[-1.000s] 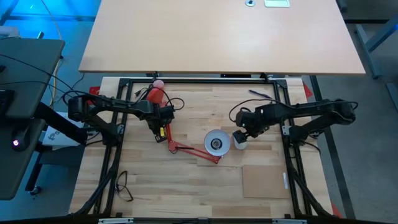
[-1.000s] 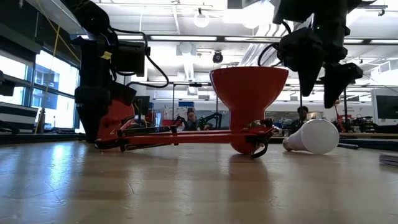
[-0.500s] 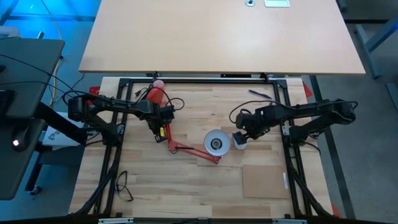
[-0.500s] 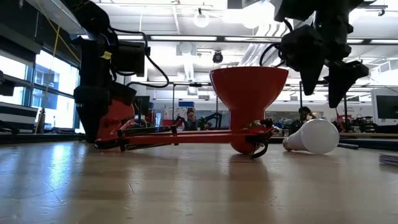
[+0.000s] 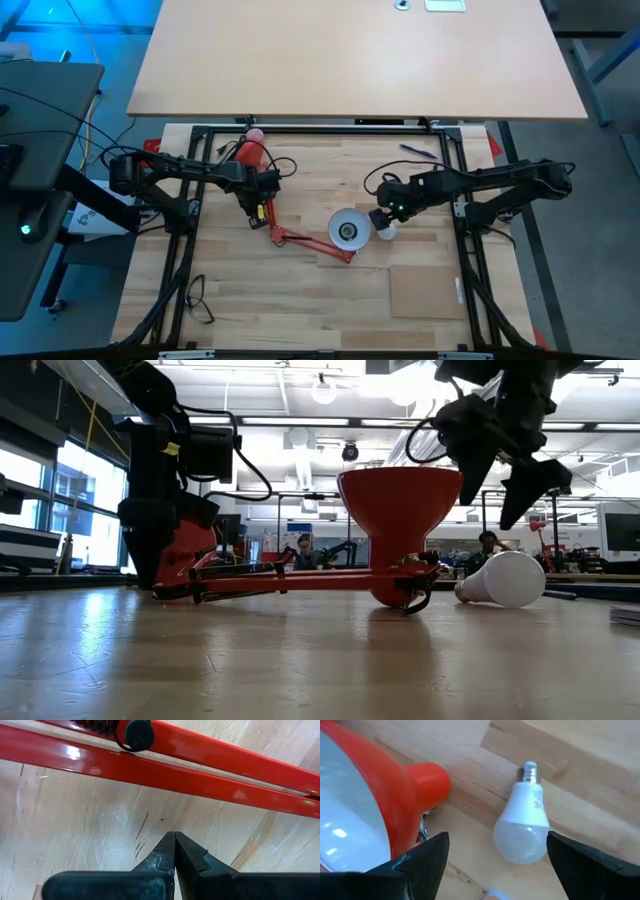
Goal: Screw lightbulb
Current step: Prepare the desk lamp
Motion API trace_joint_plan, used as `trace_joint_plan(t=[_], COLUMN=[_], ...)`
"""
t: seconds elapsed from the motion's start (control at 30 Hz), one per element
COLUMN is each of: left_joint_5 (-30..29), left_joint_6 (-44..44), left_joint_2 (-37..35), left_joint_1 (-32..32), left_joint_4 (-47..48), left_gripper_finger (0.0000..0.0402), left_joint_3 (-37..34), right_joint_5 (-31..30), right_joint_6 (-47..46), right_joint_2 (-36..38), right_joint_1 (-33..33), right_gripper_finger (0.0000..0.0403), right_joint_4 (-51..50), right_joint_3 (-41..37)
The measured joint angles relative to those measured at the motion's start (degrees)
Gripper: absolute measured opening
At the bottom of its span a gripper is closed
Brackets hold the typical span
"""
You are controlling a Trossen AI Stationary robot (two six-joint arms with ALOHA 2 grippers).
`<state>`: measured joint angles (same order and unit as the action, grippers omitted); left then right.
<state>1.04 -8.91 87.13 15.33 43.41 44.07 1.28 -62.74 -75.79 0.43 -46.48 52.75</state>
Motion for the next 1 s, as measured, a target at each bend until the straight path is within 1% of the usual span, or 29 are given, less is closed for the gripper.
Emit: trace_joint_plan(t=[0.07, 0.17, 0.37, 0.57, 0.7, 0.83, 1.0], left_joint_5=[0.0, 0.0, -0.2, -0.4, -0.4, -0.4, -0.5], left_joint_6=[-0.5, -1.3, -1.3, -1.4, -1.4, -1.5, -1.4], left_joint_2=[0.0, 0.0, 0.0, 0.0, 0.0, 0.0, 0.0], left_joint_1=[0.0, 0.0, 0.0, 0.0, 0.0, 0.0, 0.0], left_joint_4=[-0.1, -0.2, -0.3, -0.5, -0.5, 0.6, 0.1], left_gripper_finger=[0.0000, 0.0000, 0.0000, 0.0000, 0.0000, 0.0000, 0.0000], left_joint_3=[0.0, 0.0, 0.0, 0.0, 0.0, 0.0, 0.0], right_joint_5=[-1.1, -1.8, 2.8, 4.0, 8.0, 6.5, 3.7], right_joint_6=[0.8, -3.8, -2.6, 1.5, 3.3, 3.3, 1.8], right_joint_2=[0.0, -0.7, -5.1, -9.8, -12.3, -14.0, -14.2], right_joint_1=[0.0, 0.0, -0.1, -1.1, -1.2, -0.8, -1.4], right_gripper_finger=[0.0326, 0.0326, 0.0326, 0.0326, 0.0326, 0.0326, 0.0326], right_joint_4=[-1.4, -4.8, -3.6, -0.7, 1.6, 1.7, 2.0], right_joint_3=[0.0, -0.1, -1.9, -1.8, -1.7, -1.8, -1.9])
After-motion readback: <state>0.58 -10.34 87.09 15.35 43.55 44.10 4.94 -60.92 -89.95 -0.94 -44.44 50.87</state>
